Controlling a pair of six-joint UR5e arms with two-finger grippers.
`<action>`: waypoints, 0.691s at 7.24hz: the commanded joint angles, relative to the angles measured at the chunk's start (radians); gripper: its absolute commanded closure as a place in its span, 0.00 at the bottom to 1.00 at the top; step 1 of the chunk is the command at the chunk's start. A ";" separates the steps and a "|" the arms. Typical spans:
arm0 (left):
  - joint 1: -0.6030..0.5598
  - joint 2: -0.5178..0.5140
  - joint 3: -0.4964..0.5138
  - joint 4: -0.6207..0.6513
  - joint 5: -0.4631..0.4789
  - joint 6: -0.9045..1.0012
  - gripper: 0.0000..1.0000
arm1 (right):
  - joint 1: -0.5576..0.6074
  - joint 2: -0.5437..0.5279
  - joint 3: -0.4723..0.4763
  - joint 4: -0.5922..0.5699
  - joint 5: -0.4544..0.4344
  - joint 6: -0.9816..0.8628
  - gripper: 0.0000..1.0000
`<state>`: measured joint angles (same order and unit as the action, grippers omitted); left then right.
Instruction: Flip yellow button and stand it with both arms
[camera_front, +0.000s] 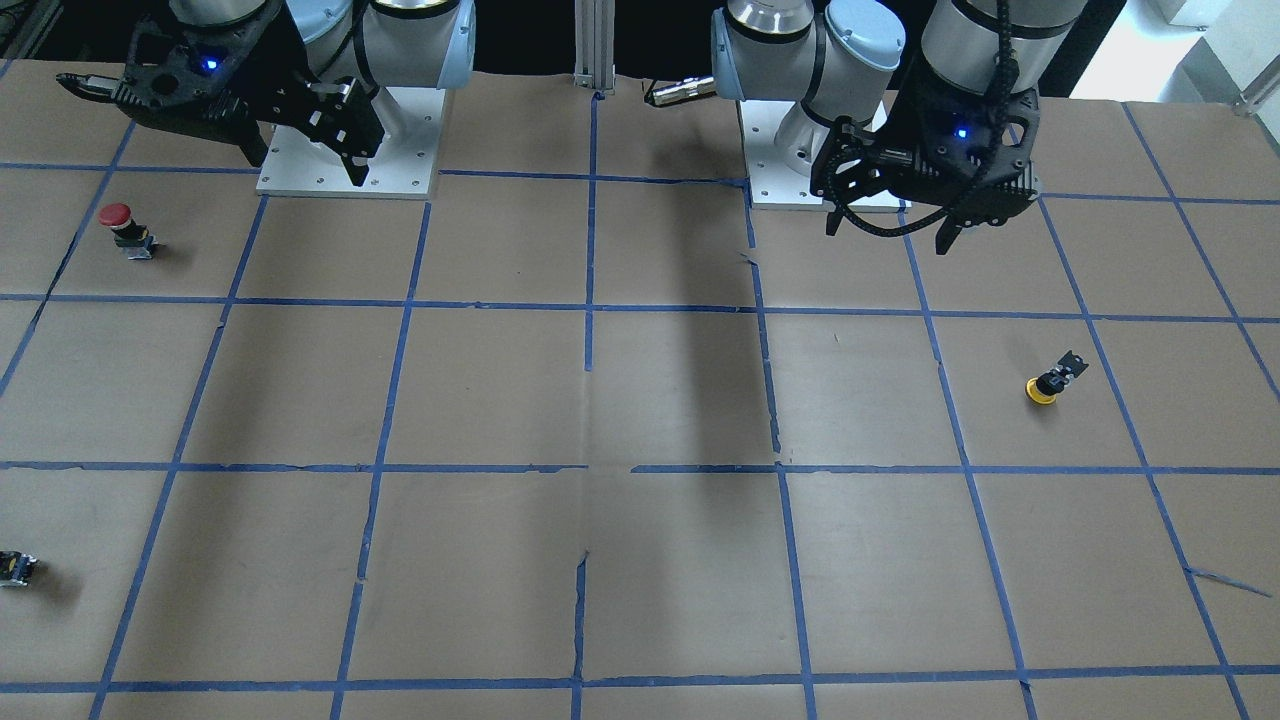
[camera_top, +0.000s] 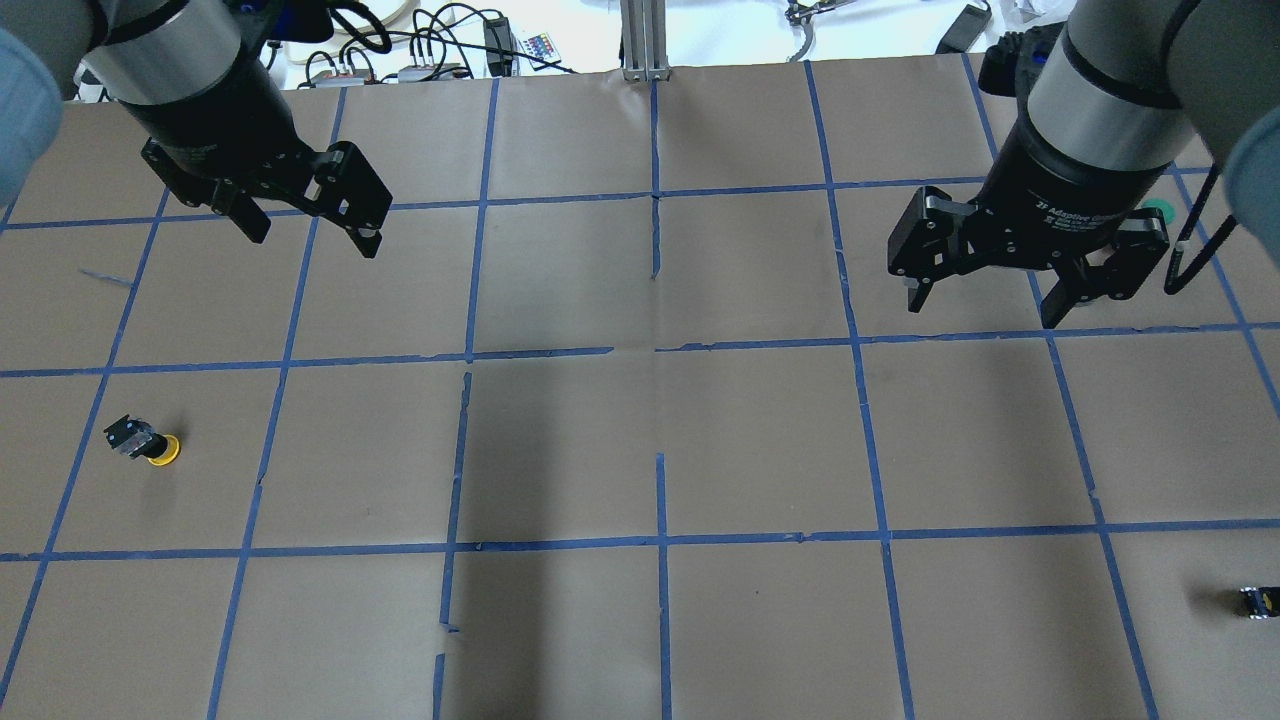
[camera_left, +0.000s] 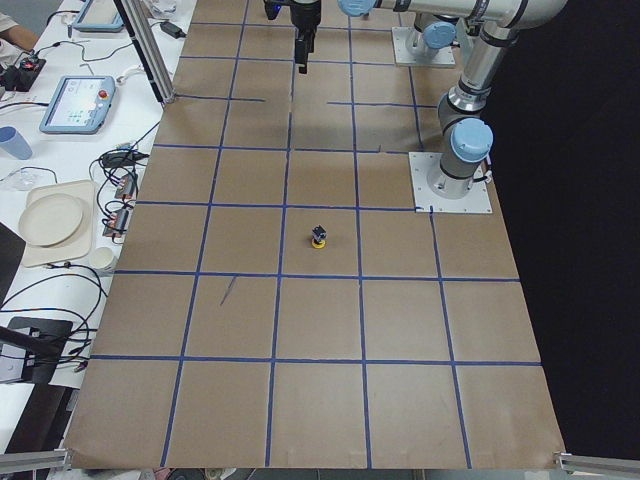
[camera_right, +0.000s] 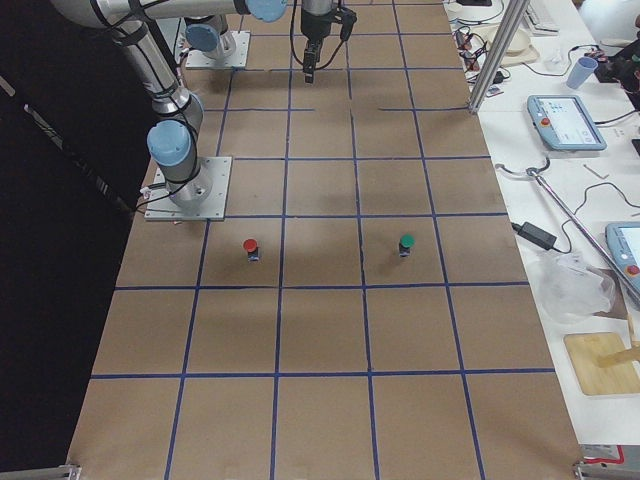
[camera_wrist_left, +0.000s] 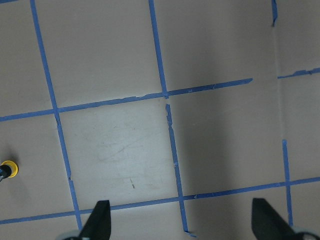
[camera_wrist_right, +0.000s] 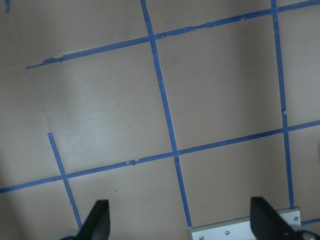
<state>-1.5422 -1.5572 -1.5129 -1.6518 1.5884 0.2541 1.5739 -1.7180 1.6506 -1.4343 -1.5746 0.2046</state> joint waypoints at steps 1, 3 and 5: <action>0.112 -0.004 -0.009 -0.016 0.002 0.228 0.00 | 0.000 0.000 0.000 0.000 0.001 -0.001 0.00; 0.226 0.009 -0.074 -0.003 -0.001 0.461 0.00 | 0.000 0.000 0.000 -0.011 0.001 0.001 0.00; 0.367 -0.004 -0.082 -0.002 0.002 0.731 0.00 | 0.000 0.000 0.001 -0.020 -0.002 -0.001 0.00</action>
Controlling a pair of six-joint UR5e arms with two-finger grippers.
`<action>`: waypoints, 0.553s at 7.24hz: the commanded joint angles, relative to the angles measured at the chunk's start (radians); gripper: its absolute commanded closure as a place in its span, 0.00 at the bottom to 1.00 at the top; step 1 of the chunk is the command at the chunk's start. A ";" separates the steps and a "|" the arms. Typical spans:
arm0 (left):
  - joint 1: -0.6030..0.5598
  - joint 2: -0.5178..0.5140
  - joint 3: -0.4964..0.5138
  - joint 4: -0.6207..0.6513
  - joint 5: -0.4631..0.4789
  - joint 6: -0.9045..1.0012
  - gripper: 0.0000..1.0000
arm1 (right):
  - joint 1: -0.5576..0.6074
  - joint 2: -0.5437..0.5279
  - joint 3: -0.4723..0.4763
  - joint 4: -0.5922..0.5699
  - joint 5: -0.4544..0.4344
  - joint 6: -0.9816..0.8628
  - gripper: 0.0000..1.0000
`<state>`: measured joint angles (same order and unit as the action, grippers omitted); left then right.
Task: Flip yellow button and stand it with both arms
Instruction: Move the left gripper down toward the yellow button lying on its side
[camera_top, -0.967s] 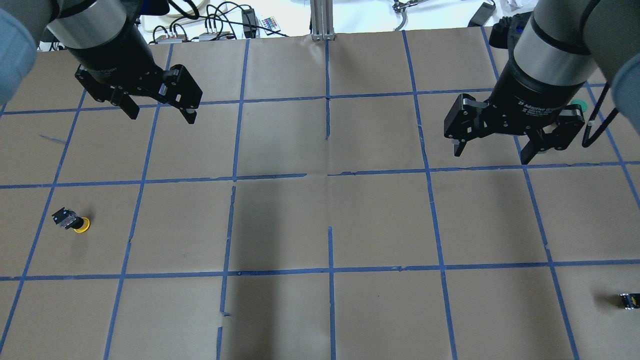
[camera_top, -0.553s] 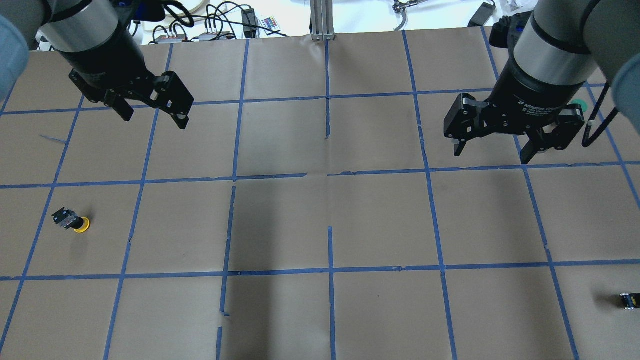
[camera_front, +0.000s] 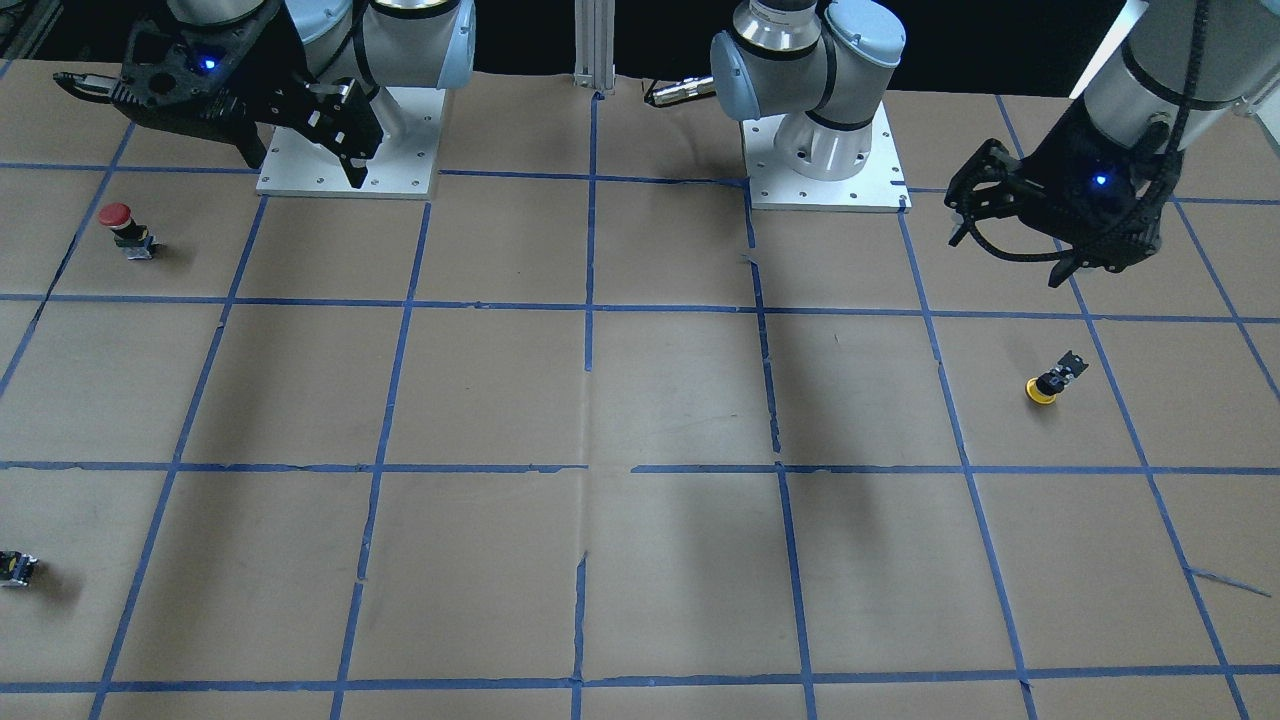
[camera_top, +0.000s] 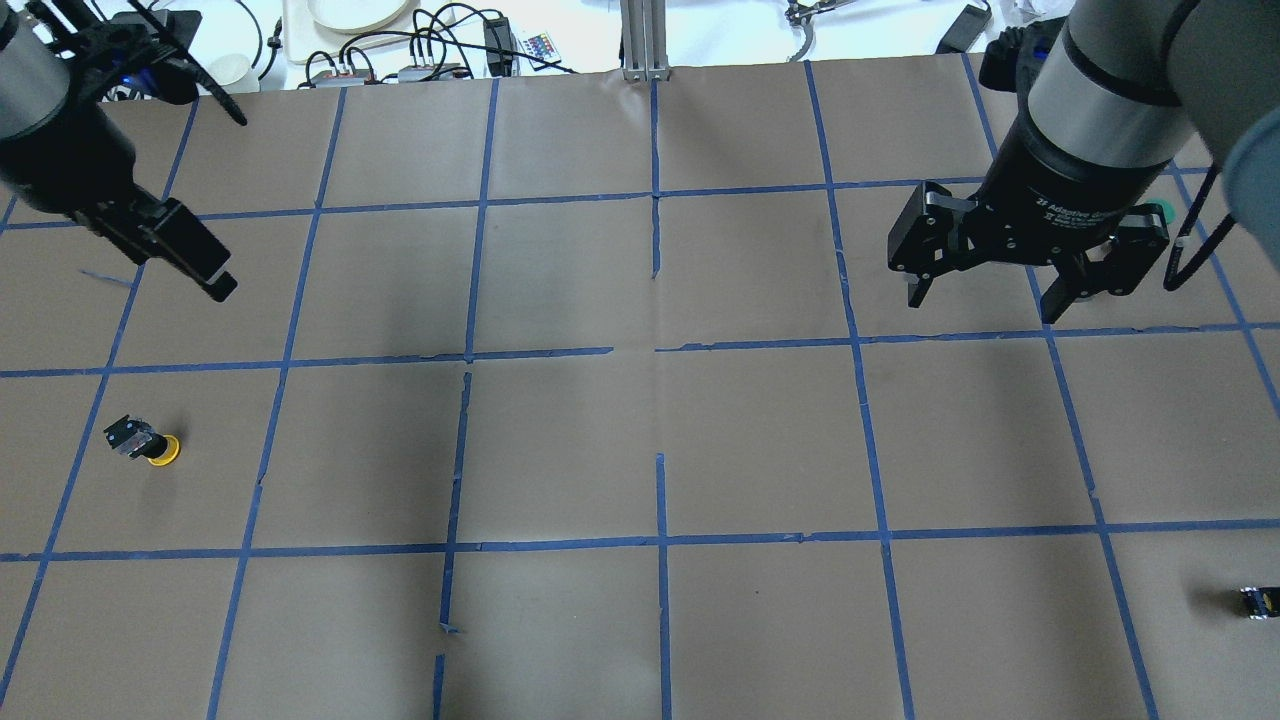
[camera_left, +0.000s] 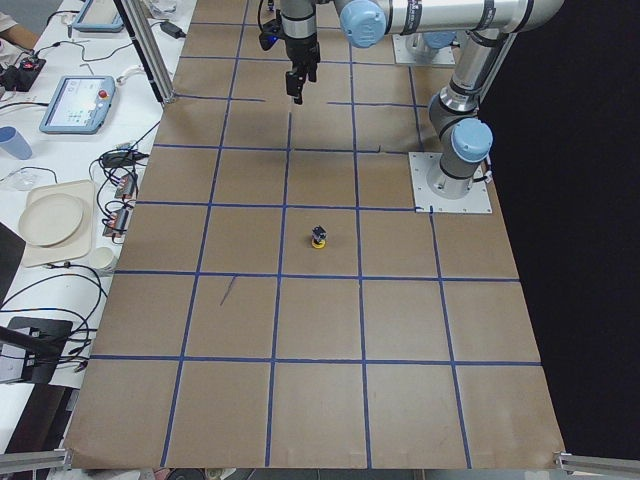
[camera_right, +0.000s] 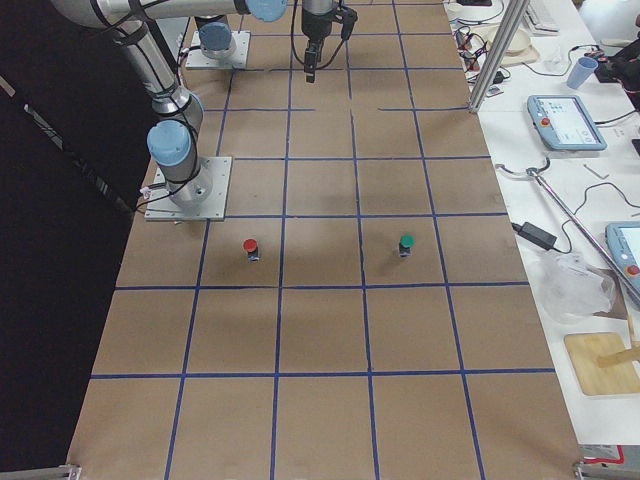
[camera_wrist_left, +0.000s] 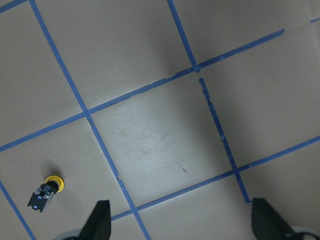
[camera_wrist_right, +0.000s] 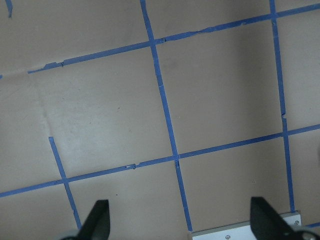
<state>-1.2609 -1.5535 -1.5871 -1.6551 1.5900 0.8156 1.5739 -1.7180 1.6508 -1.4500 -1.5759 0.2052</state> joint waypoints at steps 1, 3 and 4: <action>0.141 -0.019 -0.016 0.009 0.004 0.286 0.00 | -0.002 0.000 0.000 -0.004 -0.001 -0.001 0.00; 0.211 -0.020 -0.132 0.221 0.028 0.446 0.00 | -0.002 0.000 0.000 -0.006 0.000 -0.001 0.00; 0.244 -0.020 -0.216 0.361 0.028 0.518 0.00 | -0.002 0.000 0.001 -0.003 -0.003 0.000 0.00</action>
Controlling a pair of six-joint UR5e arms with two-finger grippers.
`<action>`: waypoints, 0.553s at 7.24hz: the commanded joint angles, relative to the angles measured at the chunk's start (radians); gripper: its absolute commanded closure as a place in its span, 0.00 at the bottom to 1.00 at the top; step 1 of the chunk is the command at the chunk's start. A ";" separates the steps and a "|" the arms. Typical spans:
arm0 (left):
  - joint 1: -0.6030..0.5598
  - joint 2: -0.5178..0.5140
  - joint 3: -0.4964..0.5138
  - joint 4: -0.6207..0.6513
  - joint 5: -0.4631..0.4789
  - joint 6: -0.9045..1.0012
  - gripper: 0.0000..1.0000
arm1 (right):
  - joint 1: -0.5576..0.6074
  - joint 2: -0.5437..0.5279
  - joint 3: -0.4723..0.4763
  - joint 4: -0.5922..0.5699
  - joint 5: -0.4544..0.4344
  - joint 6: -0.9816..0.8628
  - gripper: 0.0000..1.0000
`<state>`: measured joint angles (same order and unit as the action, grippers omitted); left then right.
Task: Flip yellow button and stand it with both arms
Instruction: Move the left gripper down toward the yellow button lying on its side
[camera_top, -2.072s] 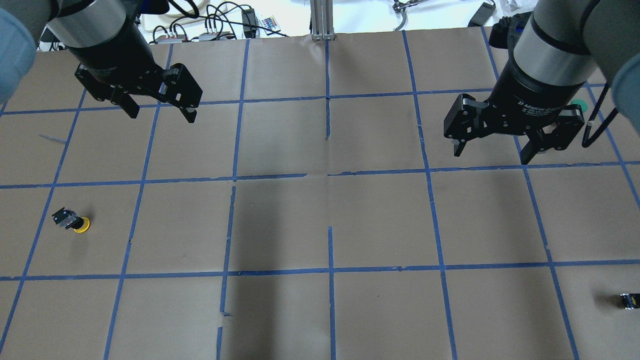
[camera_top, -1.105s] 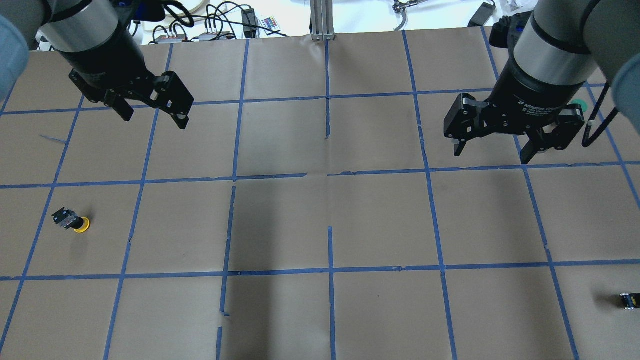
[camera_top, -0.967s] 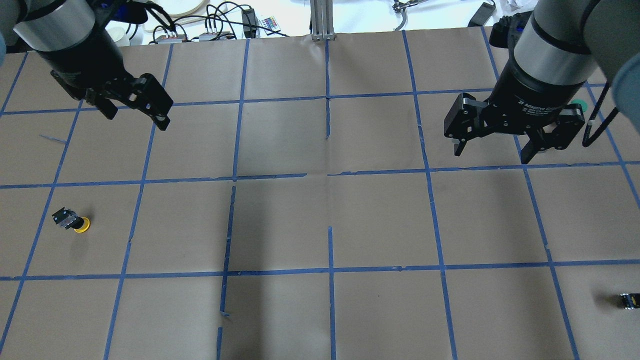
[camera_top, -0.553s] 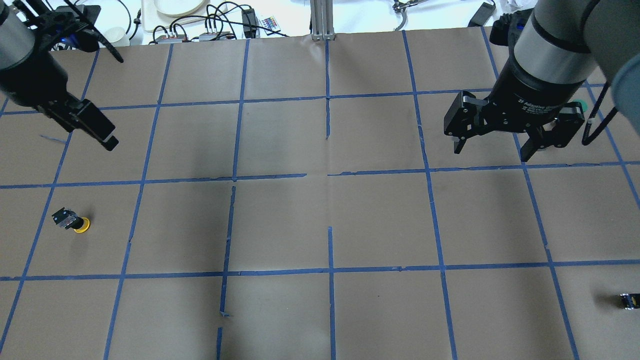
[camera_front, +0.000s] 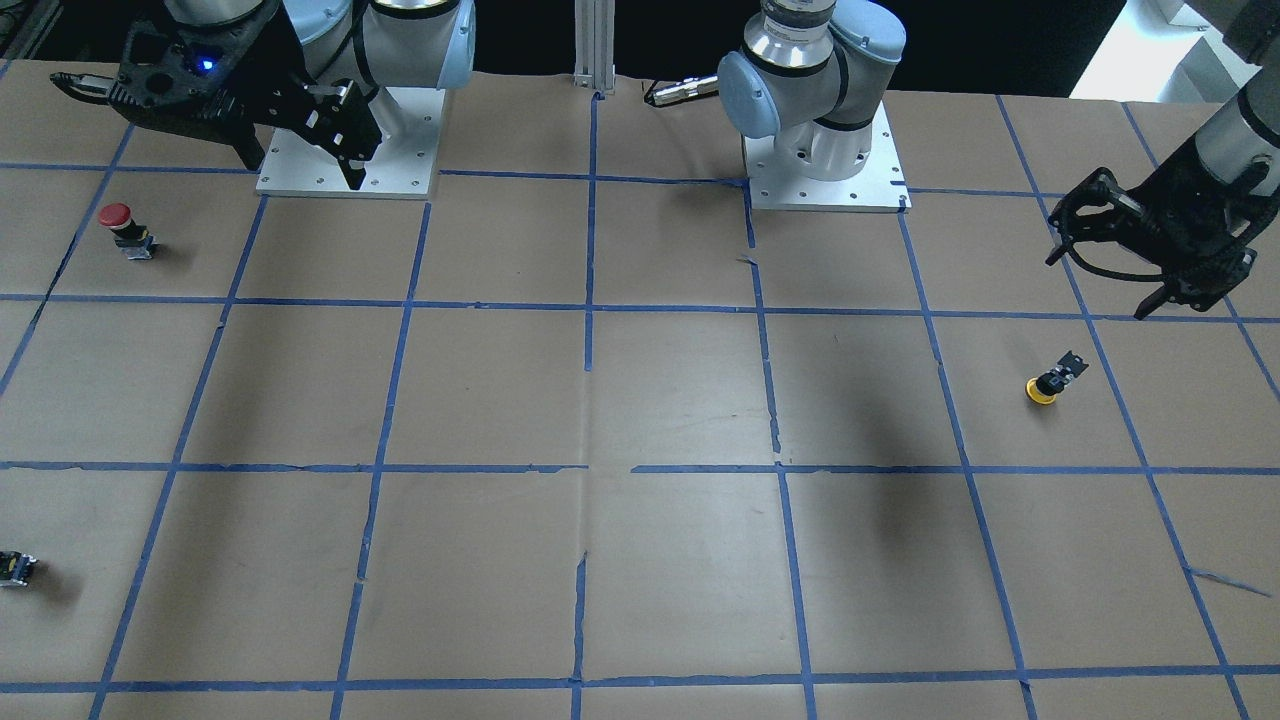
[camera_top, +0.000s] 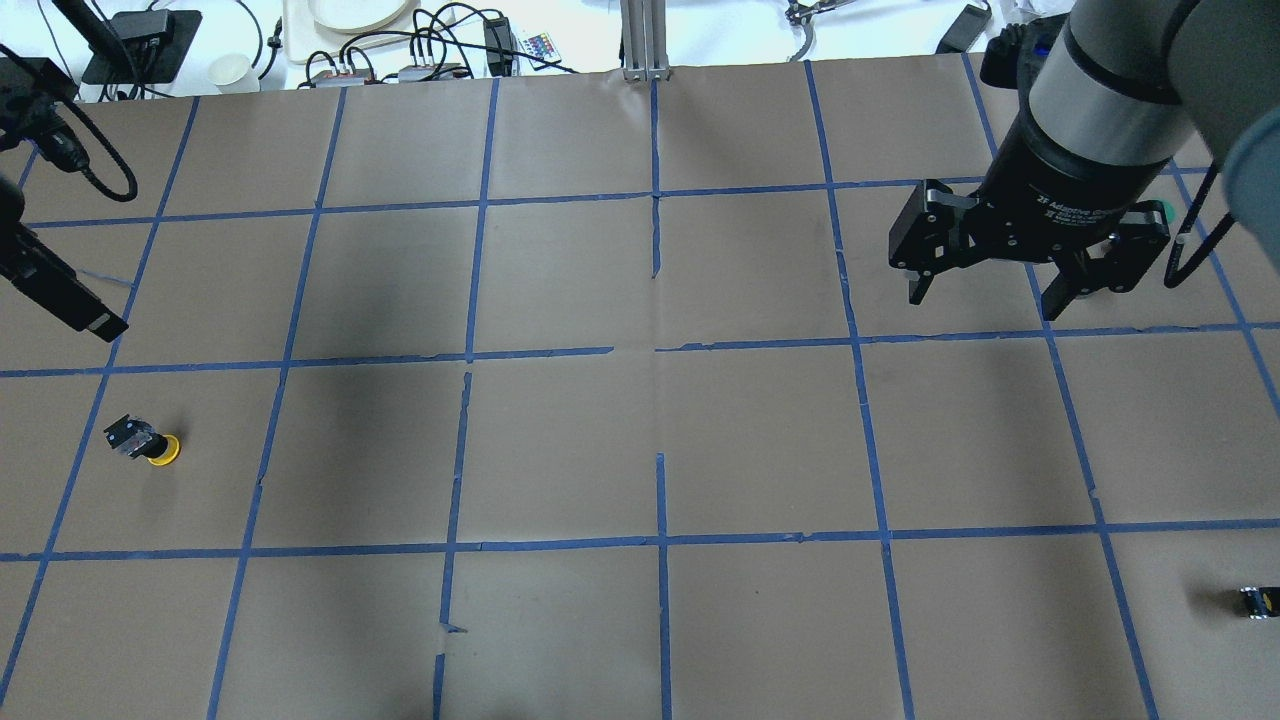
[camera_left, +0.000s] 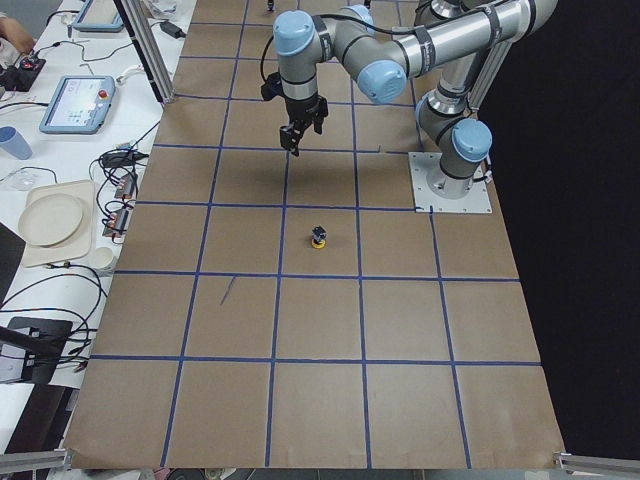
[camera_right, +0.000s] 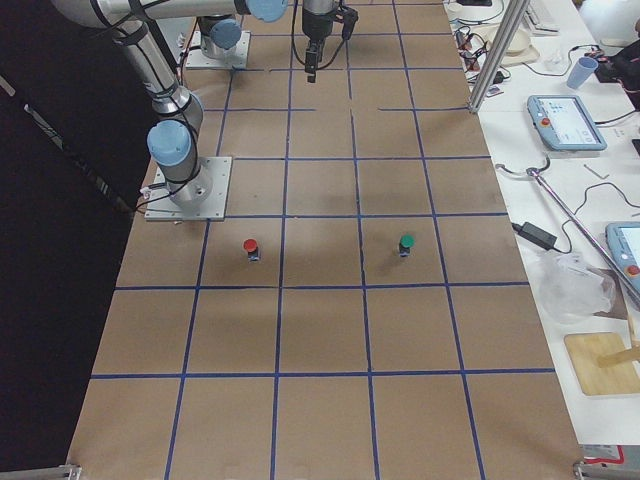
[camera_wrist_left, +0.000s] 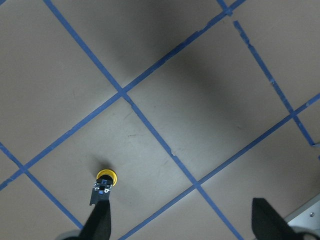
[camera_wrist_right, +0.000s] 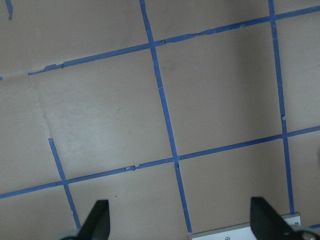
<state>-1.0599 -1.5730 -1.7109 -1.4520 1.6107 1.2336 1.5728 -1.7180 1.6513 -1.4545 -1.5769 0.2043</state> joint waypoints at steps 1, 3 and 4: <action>0.104 -0.004 -0.177 0.258 0.003 0.191 0.00 | -0.002 0.000 0.001 -0.001 0.001 0.001 0.00; 0.213 -0.051 -0.239 0.282 -0.026 0.298 0.00 | -0.008 0.000 -0.001 -0.021 0.000 0.000 0.00; 0.227 -0.092 -0.236 0.282 -0.078 0.398 0.00 | -0.008 0.000 -0.001 -0.021 0.003 0.000 0.00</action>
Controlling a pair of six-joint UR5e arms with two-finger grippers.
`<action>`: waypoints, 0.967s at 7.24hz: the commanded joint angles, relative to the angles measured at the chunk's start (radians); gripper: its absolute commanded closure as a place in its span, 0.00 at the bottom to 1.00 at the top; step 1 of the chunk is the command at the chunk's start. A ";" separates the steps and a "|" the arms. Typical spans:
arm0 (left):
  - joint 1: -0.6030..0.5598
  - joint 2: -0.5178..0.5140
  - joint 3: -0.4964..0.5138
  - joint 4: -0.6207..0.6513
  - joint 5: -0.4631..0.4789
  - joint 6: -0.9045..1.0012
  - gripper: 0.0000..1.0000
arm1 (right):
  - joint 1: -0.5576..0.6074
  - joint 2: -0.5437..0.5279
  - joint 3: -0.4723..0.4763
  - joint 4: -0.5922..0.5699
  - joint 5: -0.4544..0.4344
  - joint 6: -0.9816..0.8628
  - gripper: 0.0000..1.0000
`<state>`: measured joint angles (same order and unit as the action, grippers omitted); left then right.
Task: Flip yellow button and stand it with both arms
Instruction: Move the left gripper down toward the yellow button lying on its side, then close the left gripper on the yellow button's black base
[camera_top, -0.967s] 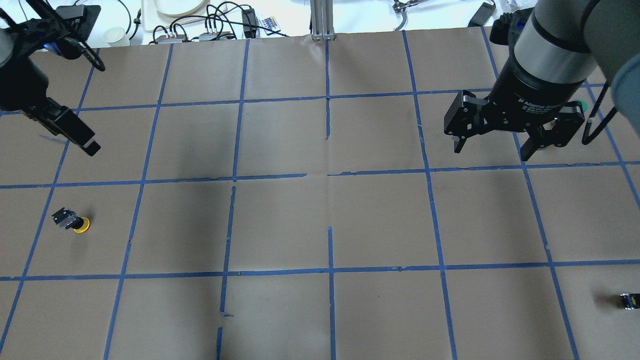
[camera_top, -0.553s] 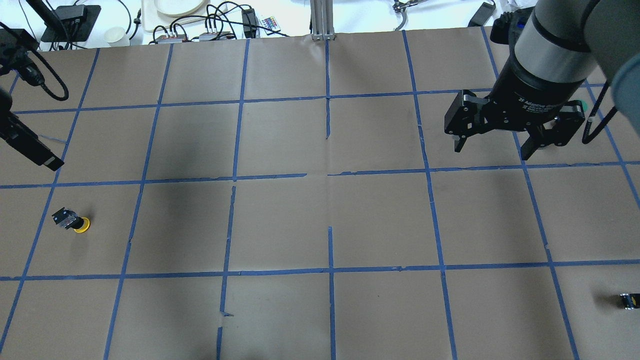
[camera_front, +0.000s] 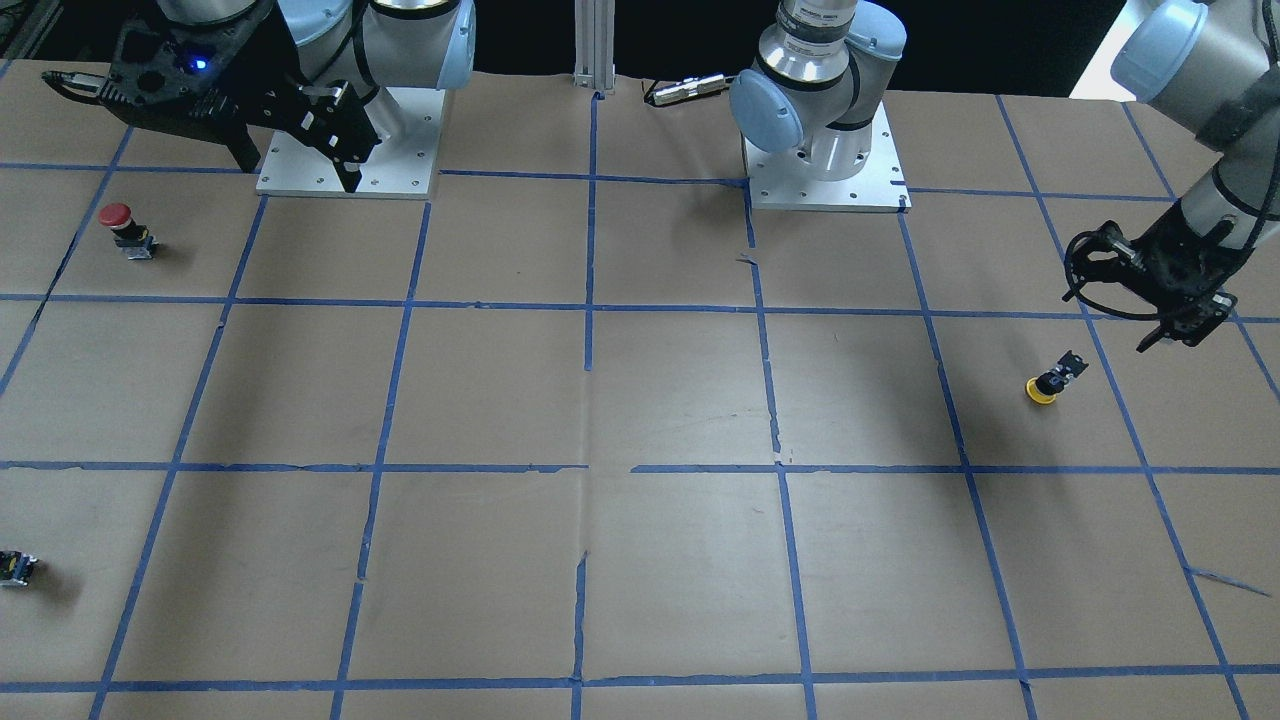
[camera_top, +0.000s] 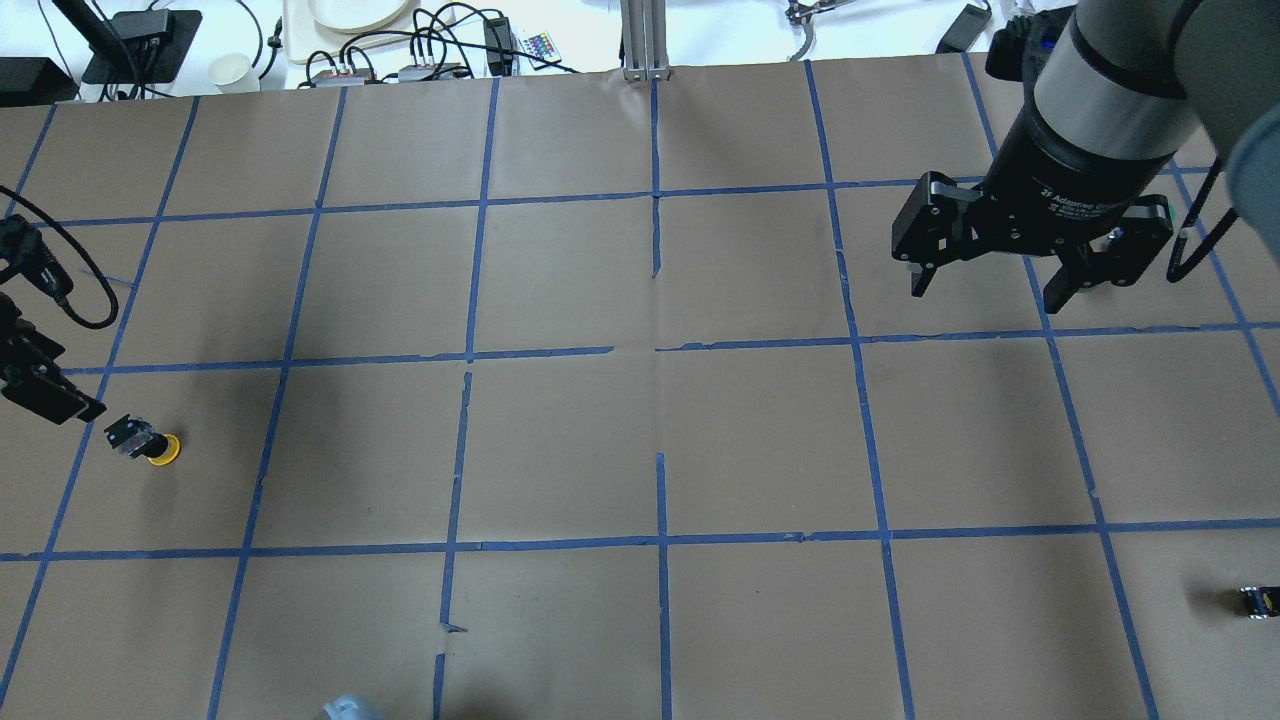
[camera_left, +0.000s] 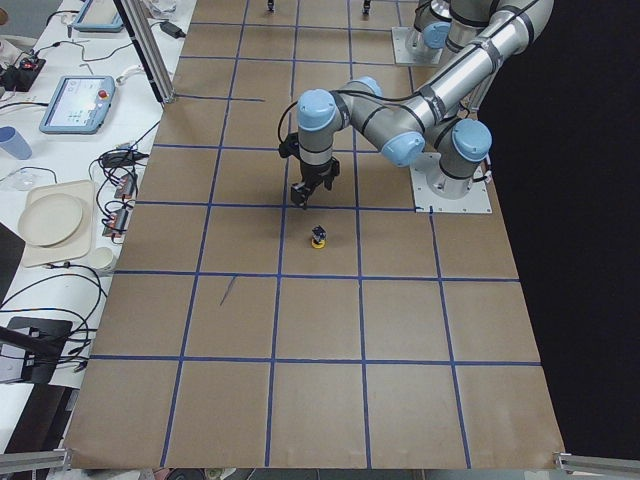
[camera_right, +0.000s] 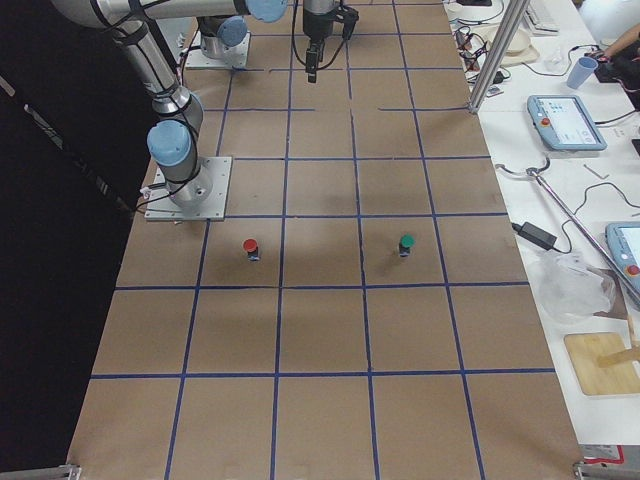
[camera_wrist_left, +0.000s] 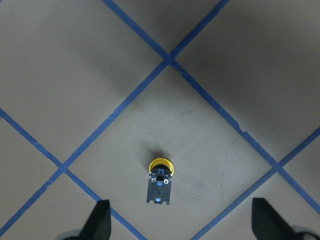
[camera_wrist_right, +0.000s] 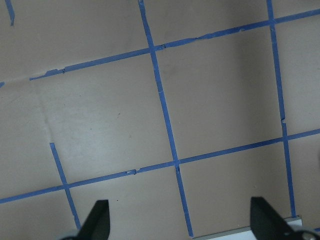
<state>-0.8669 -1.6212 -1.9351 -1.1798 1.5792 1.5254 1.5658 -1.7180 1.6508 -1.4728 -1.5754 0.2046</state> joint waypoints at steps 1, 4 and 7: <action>0.067 -0.055 -0.018 0.012 -0.051 0.189 0.00 | -0.003 0.000 0.000 -0.003 0.002 -0.001 0.00; 0.081 -0.086 -0.065 0.139 -0.051 0.223 0.00 | -0.001 0.000 0.000 -0.004 0.003 -0.001 0.00; 0.083 -0.104 -0.157 0.299 -0.041 0.208 0.00 | -0.003 0.000 0.000 -0.004 0.000 -0.001 0.00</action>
<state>-0.7848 -1.7136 -2.0647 -0.9361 1.5320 1.7377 1.5635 -1.7181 1.6506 -1.4772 -1.5743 0.2040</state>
